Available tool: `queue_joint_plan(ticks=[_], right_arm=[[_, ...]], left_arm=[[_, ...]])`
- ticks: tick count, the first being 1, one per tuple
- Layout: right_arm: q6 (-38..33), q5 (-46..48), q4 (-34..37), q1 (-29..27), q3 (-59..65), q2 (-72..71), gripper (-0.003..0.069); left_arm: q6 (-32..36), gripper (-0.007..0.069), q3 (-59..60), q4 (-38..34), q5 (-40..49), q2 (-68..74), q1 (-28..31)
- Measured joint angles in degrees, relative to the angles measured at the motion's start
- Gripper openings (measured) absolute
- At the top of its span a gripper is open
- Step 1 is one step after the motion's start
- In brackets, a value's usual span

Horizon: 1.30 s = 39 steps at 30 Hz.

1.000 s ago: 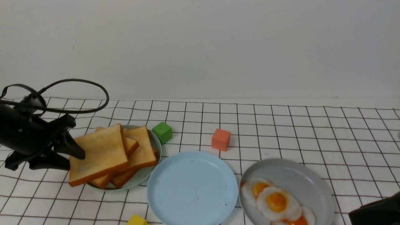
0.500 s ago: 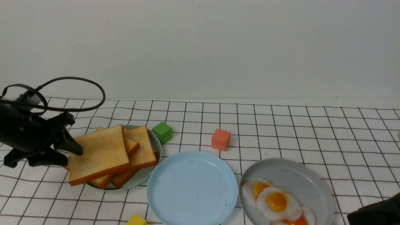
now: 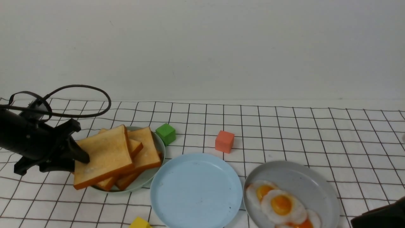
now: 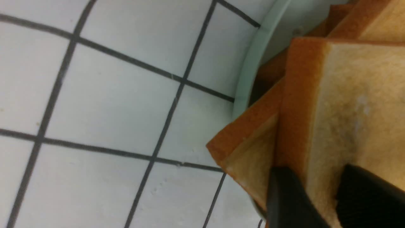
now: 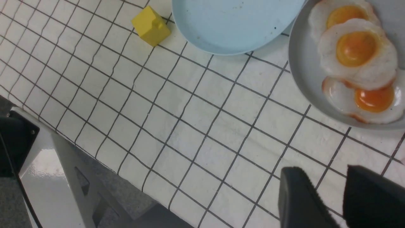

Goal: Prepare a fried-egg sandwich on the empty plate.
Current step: Use the left arm to grab a slice of bread, then use the left arm to put a slice of bread into the empty plate in the middle

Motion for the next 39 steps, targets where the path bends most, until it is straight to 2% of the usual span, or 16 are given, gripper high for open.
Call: queue_joint_plan(ticks=[4,6,16,18,22,24,25,27,32,36,39], right_arm=[[0.0,0.22,0.16,0.0,0.0,0.0,0.0241],[0.0,0.22,0.16,0.0,0.0,0.0,0.0241],[0.1,0.39,0.16,0.0,0.0,0.0,0.0241],[0.1,0.39,0.16,0.0,0.0,0.0,0.0241],[0.1,0.39,0.27,0.0,0.0,0.0,0.0241],[0.1,0.26,0.27,0.0,0.0,0.0,0.0241],[0.1,-0.02,0.27,0.0,0.0,0.0,0.0241],[0.1,-0.58,0.28,0.0,0.0,0.0,0.0241],[0.1,-1.05,0.28,0.0,0.0,0.0,0.0241],[1.7,-1.33,0.28,0.0,0.0,0.0,0.0242],[3.56,-2.41,-0.91,-0.05,0.0,0.06,0.0257]], left_arm=[[0.4,0.0056,0.0,-0.3,1.06,-0.07,0.02],[0.4,0.0029,0.0,-0.24,1.26,-0.91,0.02],[0.62,0.0029,0.0,-0.03,2.03,-11.49,-0.46],[0.62,0.0029,0.0,0.03,2.7,-13.47,-2.18],[0.62,0.0029,1.81,-0.77,0.89,-14.59,-12.78],[0.31,0.0029,2.76,-0.99,-0.58,-14.1,-16.17],[-0.76,0.0029,3.55,-1.27,-3.46,-12.92,-20.3],[-2.9,0.0029,3.9,-1.42,-7.26,-10.64,-24.37],[-5.7,0.0031,3.9,-1.55,-13.85,-6.06,-29.39],[-6.36,0.0092,4.01,-1.55,-15.51,-2.73,-31.11],[-6.52,0.0187,4.01,-1.21,-15.67,-2.68,-31.1]])
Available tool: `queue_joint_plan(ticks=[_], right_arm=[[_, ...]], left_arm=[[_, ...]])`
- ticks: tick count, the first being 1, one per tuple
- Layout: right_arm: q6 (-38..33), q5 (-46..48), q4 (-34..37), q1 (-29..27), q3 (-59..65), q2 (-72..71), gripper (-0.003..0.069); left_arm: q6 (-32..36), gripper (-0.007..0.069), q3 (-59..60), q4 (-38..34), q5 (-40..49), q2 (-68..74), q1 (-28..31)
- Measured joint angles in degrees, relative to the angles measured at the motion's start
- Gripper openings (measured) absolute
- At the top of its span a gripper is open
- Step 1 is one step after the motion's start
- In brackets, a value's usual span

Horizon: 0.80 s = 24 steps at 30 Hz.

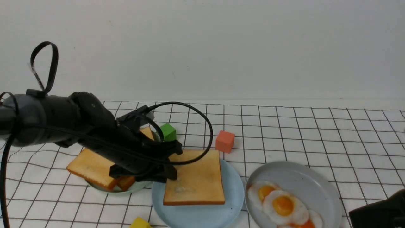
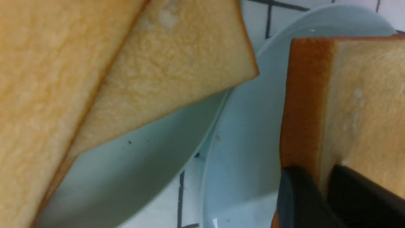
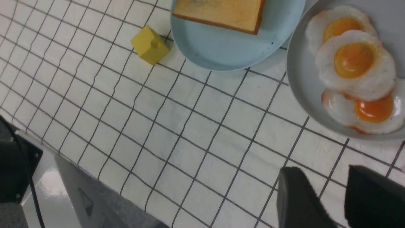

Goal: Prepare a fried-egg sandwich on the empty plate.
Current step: Use the left arm to put a slice of bread into the empty plate in the middle, then use the right arm to grab a fried egg

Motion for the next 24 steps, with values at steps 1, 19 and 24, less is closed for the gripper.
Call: queue_joint_plan(ticks=[1,19,24], right_arm=[[0.36,-0.09,-0.58,-0.06,-0.12,0.28,0.0266],[-19.6,-8.88,-8.7,-0.62,-6.66,24.71,0.0351],[-24.19,-11.55,-8.73,-0.62,-8.84,32.7,0.0314]], left_arm=[[-0.29,0.0229,-0.15,0.61,0.36,-0.27,0.12],[1.89,0.0451,-6.24,14.8,26.56,-29.89,-5.44],[3.92,0.0179,4.28,13.9,26.55,-39.8,-14.48]])
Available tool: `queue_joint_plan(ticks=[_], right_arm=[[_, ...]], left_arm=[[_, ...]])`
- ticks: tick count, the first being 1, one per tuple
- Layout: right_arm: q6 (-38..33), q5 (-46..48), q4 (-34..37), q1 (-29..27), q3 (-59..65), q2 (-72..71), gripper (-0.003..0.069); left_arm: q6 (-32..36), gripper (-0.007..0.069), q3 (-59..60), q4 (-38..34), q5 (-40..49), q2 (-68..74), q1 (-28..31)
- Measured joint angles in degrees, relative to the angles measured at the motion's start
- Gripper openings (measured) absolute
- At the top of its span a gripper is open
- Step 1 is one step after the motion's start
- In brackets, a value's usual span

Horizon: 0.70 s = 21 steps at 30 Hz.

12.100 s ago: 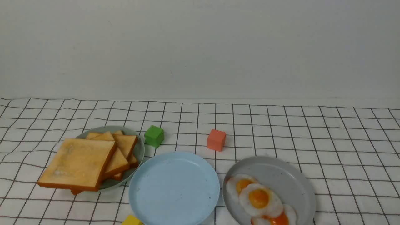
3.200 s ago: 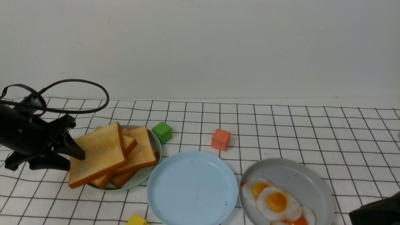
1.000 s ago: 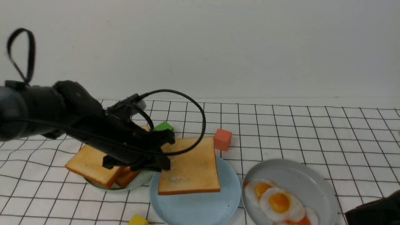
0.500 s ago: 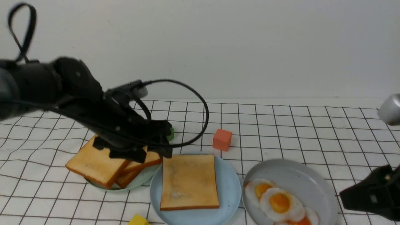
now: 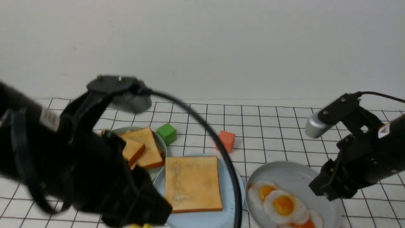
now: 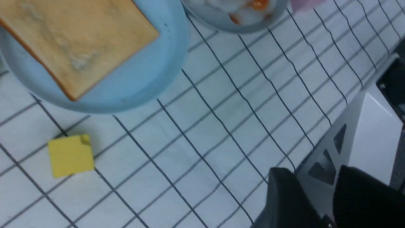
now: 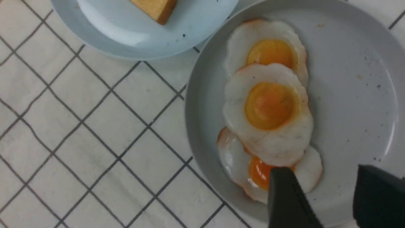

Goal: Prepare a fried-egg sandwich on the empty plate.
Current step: Use the right arm to grab a fried egg

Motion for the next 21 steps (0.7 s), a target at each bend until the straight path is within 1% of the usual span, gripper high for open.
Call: queue_joint_plan(ticks=[1,2,3,5,8,12,15,21], right_arm=[[-0.05,0.44,0.0,0.0,-1.49,2.19,0.0306],[-0.05,0.57,0.0,0.0,-1.76,2.55,0.0305],[-0.25,1.57,-0.5,0.0,-4.01,5.14,0.03],[-0.72,2.12,-1.57,0.0,-6.03,8.38,0.0298],[-2.83,2.13,-3.58,0.0,-8.26,13.67,0.0298],[-5.48,1.63,-4.28,0.0,-8.69,18.58,0.0298],[-6.14,-0.15,-4.27,0.0,-8.69,20.54,0.0298],[-7.19,-3.12,-1.27,0.0,-8.88,21.02,0.0298]], left_arm=[[0.05,0.0123,1.25,0.0,-0.47,-1.17,-1.34],[0.05,0.0101,1.45,0.0,-0.57,-1.37,-1.83],[0.05,0.003,2.76,0.0,-1.42,-2.6,-3.38],[0.05,-0.0013,3.49,0.0,-2.17,-3.2,-4.32],[-0.3,-0.0013,3.82,0.18,-2.7,-3.4,-4.76],[-0.68,-0.0013,3.99,0.81,-2.94,-3.4,-4.76],[-0.86,-0.0013,3.99,0.94,-2.94,-3.49,-4.76],[-0.91,-0.0013,3.99,0.98,-2.94,-3.49,-4.76]])
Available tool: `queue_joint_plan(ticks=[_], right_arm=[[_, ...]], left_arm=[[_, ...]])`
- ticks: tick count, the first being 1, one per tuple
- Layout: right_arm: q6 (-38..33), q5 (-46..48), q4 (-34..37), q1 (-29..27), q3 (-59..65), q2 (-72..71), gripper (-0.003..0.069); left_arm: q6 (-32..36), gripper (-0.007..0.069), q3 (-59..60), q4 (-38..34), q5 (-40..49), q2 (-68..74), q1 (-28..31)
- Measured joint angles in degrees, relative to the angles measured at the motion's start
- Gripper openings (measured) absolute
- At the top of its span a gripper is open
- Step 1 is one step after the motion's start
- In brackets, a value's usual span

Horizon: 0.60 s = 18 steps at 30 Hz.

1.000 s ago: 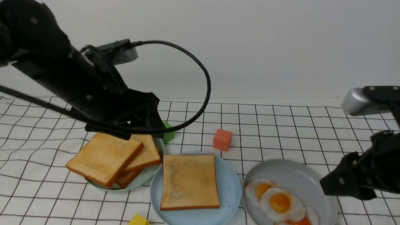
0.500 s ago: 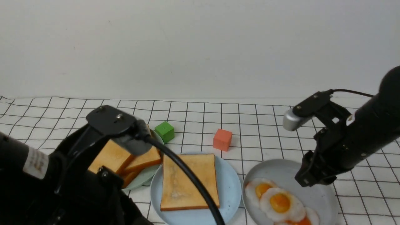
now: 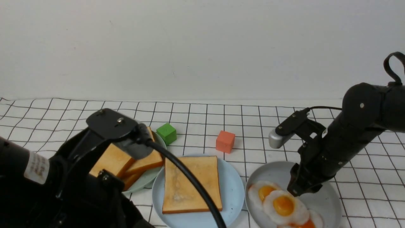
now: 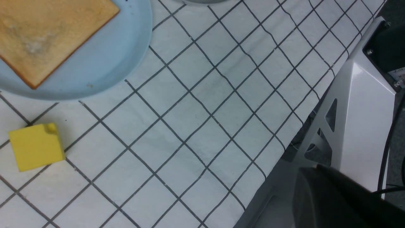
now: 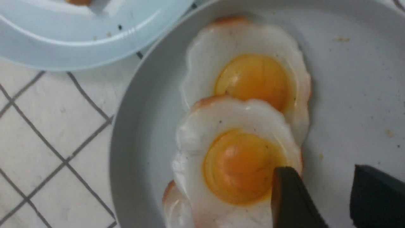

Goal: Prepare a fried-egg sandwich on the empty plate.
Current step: Use the right arm to grab a fried egg

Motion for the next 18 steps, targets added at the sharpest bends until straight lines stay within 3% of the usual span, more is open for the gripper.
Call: queue_joint_plan(ticks=[11,14,18], right_arm=[[-4.86,-0.32,2.46,0.0,-0.24,3.58,0.0293],[-4.85,-0.41,2.4,0.0,-0.29,4.42,0.0269],[-4.88,0.12,2.77,0.0,-0.4,4.51,0.0183]], left_arm=[[-1.89,-0.0013,0.0,0.25,0.33,0.0,0.0],[-2.42,-0.0013,0.0,0.27,0.74,0.0,0.0],[-2.78,-0.0013,0.0,0.44,1.04,0.0,0.0]])
